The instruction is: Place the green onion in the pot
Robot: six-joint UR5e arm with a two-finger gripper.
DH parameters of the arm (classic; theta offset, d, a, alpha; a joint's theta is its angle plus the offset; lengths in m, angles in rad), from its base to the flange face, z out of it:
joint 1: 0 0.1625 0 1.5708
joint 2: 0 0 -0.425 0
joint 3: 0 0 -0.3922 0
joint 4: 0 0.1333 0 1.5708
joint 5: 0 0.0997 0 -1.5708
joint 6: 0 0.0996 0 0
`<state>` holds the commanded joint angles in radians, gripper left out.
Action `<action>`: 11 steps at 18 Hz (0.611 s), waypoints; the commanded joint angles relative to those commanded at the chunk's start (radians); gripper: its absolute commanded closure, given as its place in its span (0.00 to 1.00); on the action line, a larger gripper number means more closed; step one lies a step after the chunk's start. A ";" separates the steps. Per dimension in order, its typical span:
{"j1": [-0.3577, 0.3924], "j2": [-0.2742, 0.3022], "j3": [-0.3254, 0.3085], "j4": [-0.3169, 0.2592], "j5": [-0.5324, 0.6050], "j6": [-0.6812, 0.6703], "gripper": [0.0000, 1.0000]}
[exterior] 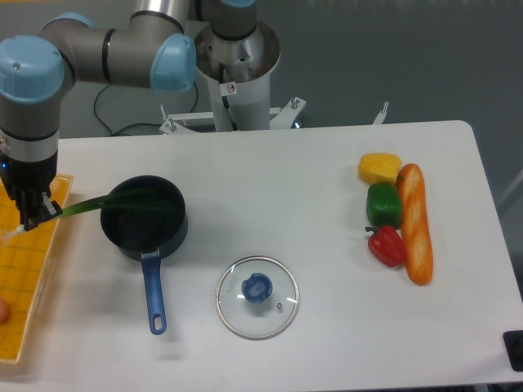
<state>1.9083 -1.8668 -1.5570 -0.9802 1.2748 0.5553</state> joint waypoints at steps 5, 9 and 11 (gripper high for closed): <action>0.037 -0.008 -0.012 0.002 0.000 0.012 0.90; 0.057 -0.008 -0.051 0.002 0.000 0.043 0.90; 0.072 -0.008 -0.055 0.003 0.000 0.044 0.90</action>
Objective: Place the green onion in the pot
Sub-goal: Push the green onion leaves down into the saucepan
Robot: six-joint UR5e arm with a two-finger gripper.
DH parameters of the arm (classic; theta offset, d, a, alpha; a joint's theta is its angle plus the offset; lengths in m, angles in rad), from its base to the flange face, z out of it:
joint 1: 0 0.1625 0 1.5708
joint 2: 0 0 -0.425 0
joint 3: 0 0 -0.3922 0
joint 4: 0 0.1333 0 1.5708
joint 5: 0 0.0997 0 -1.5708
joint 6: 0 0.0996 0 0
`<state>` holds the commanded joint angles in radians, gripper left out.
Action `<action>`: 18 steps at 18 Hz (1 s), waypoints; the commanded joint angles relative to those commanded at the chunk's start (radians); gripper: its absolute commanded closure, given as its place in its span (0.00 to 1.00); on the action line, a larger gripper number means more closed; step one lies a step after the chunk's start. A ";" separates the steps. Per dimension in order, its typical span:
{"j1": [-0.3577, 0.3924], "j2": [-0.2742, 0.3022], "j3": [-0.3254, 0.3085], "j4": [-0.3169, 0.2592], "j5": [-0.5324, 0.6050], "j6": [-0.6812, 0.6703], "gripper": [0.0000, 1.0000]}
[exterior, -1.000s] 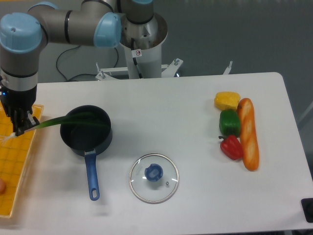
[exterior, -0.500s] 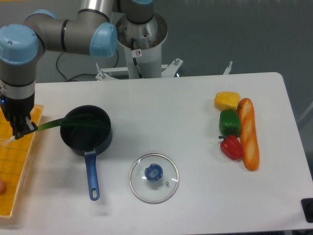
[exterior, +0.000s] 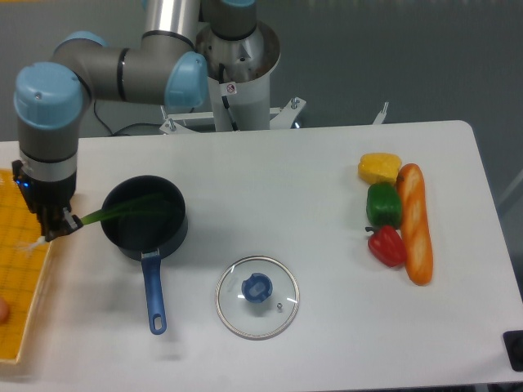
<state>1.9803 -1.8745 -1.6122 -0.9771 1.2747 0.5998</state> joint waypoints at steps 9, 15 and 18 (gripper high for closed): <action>0.008 -0.023 0.005 0.002 0.003 -0.002 0.89; 0.008 -0.035 0.014 0.011 0.003 -0.003 0.89; 0.008 -0.041 0.021 0.023 0.003 -0.012 0.89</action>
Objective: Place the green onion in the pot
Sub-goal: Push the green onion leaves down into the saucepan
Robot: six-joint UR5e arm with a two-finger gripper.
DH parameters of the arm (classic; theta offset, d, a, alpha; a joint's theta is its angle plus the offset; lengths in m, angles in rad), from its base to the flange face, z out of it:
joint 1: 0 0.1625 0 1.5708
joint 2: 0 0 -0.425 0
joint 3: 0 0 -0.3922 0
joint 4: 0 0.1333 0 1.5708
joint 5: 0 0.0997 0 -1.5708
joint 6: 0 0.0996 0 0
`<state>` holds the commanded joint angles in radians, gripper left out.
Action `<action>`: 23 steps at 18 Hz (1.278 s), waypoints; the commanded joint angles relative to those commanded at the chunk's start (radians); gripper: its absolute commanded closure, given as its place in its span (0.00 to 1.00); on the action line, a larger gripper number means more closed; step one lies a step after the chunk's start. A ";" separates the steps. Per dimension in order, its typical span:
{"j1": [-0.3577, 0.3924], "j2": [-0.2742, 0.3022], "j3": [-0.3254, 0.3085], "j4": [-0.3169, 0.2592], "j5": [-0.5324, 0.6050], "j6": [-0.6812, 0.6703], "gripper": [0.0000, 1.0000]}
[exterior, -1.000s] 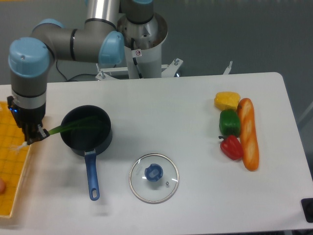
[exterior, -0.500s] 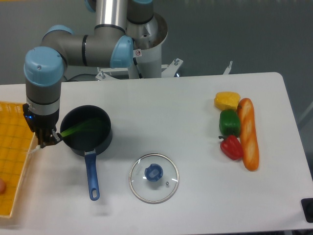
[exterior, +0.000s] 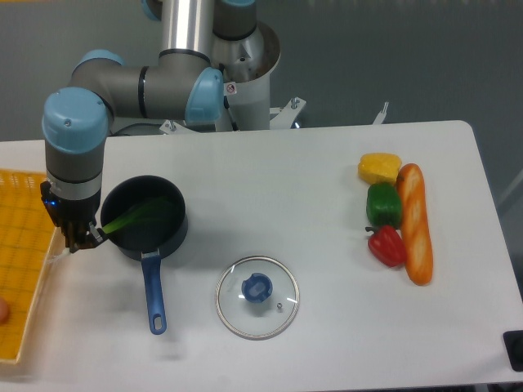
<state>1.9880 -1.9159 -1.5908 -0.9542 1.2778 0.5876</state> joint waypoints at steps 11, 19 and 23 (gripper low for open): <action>-0.002 -0.038 0.029 0.002 0.000 0.000 0.88; -0.002 -0.046 0.037 0.002 0.000 0.000 0.88; -0.002 -0.060 0.043 0.014 0.000 -0.002 0.88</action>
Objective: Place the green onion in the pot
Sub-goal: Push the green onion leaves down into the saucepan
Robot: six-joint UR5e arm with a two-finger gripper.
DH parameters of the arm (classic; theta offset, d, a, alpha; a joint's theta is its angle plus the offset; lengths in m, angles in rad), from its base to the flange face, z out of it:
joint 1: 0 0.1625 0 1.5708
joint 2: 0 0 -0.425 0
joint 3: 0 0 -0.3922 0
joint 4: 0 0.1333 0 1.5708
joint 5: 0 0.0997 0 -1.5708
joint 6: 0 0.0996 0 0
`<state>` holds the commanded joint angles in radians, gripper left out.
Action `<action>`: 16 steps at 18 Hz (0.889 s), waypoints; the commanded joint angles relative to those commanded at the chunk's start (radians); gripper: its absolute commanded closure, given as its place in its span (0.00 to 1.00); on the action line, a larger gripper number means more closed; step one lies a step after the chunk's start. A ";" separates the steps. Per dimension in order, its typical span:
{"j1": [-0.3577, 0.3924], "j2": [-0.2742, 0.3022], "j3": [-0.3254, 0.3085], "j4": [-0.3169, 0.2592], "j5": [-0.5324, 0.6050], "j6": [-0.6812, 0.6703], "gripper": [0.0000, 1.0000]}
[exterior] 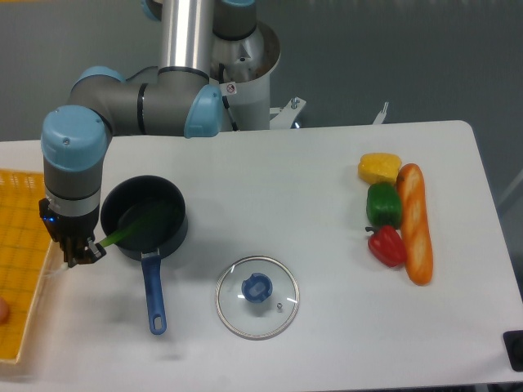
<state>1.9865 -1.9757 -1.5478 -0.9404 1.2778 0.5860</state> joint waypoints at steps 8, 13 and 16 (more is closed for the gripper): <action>0.000 -0.017 0.002 0.015 0.000 0.002 0.88; 0.000 -0.028 0.008 0.022 0.000 0.002 0.87; 0.000 -0.029 0.008 0.022 0.000 0.002 0.85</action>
<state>1.9865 -2.0049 -1.5401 -0.9189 1.2778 0.5875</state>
